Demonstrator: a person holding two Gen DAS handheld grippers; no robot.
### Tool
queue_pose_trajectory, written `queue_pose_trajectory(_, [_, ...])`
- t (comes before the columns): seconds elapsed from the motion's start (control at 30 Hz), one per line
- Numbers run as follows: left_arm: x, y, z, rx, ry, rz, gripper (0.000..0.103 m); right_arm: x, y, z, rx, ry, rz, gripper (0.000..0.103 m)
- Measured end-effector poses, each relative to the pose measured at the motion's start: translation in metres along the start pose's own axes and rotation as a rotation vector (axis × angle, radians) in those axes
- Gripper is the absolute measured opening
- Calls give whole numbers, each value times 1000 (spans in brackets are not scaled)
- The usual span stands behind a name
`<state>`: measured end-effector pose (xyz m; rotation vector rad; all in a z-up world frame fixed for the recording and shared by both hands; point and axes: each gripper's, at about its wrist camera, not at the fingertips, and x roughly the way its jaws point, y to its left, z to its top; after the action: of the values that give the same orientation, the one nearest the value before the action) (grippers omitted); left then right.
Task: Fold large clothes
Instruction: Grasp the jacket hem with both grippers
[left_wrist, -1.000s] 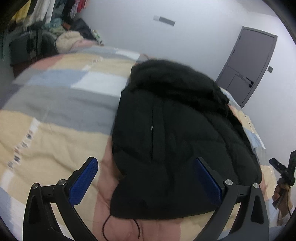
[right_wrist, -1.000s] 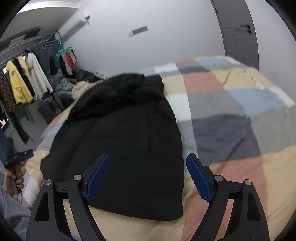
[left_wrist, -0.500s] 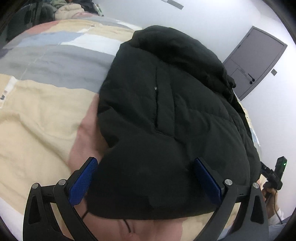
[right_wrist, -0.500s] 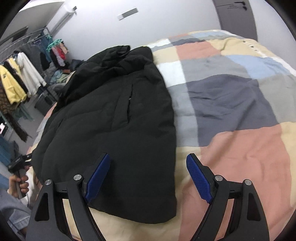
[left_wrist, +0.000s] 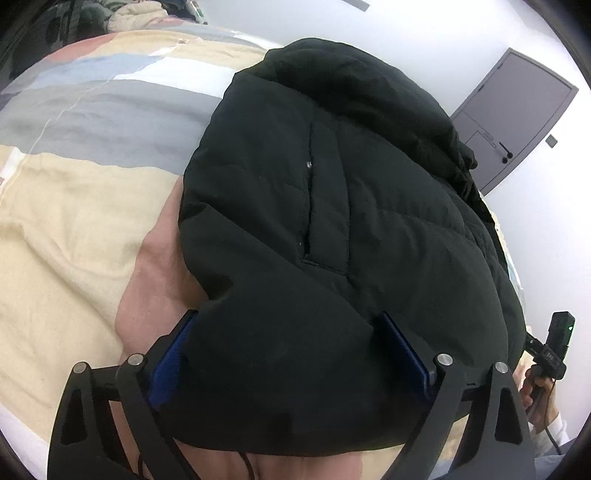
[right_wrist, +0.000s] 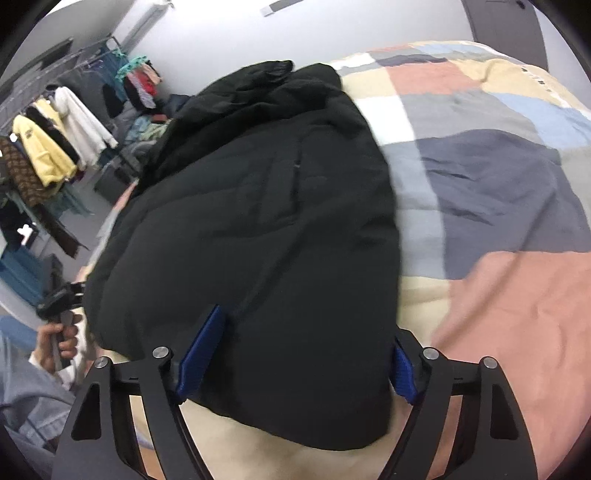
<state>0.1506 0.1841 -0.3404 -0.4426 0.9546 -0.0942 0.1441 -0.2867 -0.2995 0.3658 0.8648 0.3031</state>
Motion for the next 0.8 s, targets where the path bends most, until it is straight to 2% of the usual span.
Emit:
queue_pose_trajectory(0.13, [6, 0, 2, -4, 11, 2, 90, 11, 2, 7, 8, 28, -6, 79])
queue_pose_trajectory(0.2, [11, 1, 3, -18, 19, -4, 88, 19, -4, 8, 55, 61, -8, 79])
queue_pose_trajectory(0.3, [15, -1, 4, -32, 23, -26, 77, 23, -12, 9, 127, 75, 43, 79])
queue_pose_trajectory(0.37, [14, -1, 4, -48, 25, -56, 63, 21, -9, 9, 138, 76, 83, 71])
queue_pose_trajectory(0.4, [13, 0, 5, -64, 26, -75, 59, 19, -5, 10, 133, 77, 103, 68])
queue_pose_trajectory(0.43, [11, 1, 6, -78, 23, -93, 50, 16, 0, 11, 117, 76, 115, 58])
queue_pose_trajectory(0.47, [9, 1, 7, -87, 21, -110, 40, 13, 6, 11, 92, 76, 118, 43])
queue_pose_trajectory(0.57, [-1, 1, 12, -111, 6, -149, 22, 3, 19, 17, 58, 61, 113, 18])
queue_pose_trajectory(0.63, [-7, -1, 15, -108, 9, -136, 17, -6, 26, 23, 29, 41, 104, 15])
queue_pose_trajectory(0.7, [-16, -5, 20, -108, 11, -127, 13, -15, 43, 28, -61, 35, 38, 14])
queue_pose_trajectory(0.8, [-33, -12, 26, -96, -15, -122, 8, -31, 56, 38, -76, -5, 38, 14])
